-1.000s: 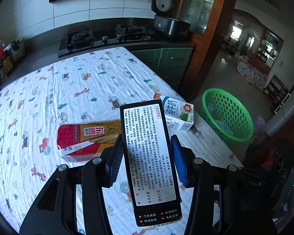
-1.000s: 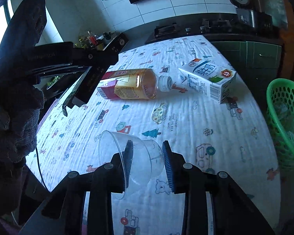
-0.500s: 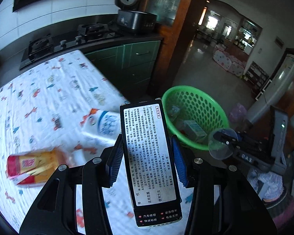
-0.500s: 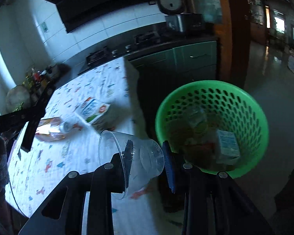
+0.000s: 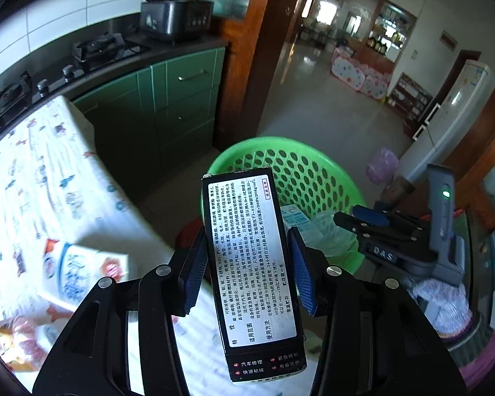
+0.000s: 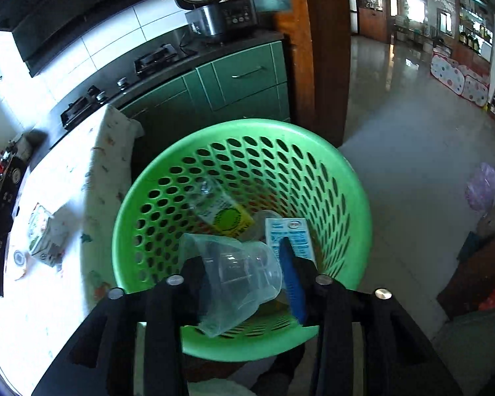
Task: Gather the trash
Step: 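Drop the clear cup into the basket with the right tool while the left tool carries the box, then open the left tool over the green basket to drop the black box, then move both tools back over the table toward the orange bottle and milk carton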
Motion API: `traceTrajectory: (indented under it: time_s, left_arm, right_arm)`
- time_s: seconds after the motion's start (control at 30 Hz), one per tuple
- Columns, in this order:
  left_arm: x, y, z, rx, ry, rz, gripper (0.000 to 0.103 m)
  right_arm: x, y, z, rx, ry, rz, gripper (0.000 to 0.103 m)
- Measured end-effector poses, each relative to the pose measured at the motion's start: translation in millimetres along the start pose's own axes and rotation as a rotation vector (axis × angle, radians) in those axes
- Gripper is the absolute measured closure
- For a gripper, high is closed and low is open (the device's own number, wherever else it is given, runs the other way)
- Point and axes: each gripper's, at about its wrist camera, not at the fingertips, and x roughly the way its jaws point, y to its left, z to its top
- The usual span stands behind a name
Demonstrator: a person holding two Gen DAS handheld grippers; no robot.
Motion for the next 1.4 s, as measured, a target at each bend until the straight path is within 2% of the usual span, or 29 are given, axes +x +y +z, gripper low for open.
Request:
traceTrajectory:
  time_s: [0.1,0.43,0.5,0.53,0.7,0.93,1.03,1.13,1.4]
  left_arm:
    - [19,-8,12,0.015,0.011,-0.004,0.055]
    - [69,-18,29,0.003,0.052,-0.027,0.054]
    - [76,-19,29,0.004,0.057,-0.027,0.049]
    - [77,-21,28,0.002,0.057,-0.024,0.042]
    - [77,-18,25,-0.005,0.059,-0.024,0.040]
    - [43,-6,5,-0.011,0.042,0.010,0.039]
    - [19,7,-8,-0.023,0.021,0.037,0.037]
    - [-3,22,-21,-0.039,0.003,0.052,0.035]
    - [-66,65,-63,-0.002,-0.037,0.159,0.027]
  right_arm:
    - [5,-7,2,0.001,-0.001,-0.003,0.054]
    - [-11,-14,-8,-0.001,-0.030,-0.001,0.048]
    - [-14,-17,-10,0.003,-0.031,0.005,0.048]
    - [-15,-19,-12,0.003,-0.031,0.007,0.048]
    - [-19,-20,-19,0.003,-0.027,0.015,0.048]
    - [-30,-5,-27,-0.009,-0.034,0.051,0.044]
    - [-37,8,-31,-0.021,-0.044,0.075,0.038]
    - [-45,27,-34,-0.052,-0.049,0.094,0.035]
    - [-64,87,-40,-0.163,-0.061,0.156,0.028]
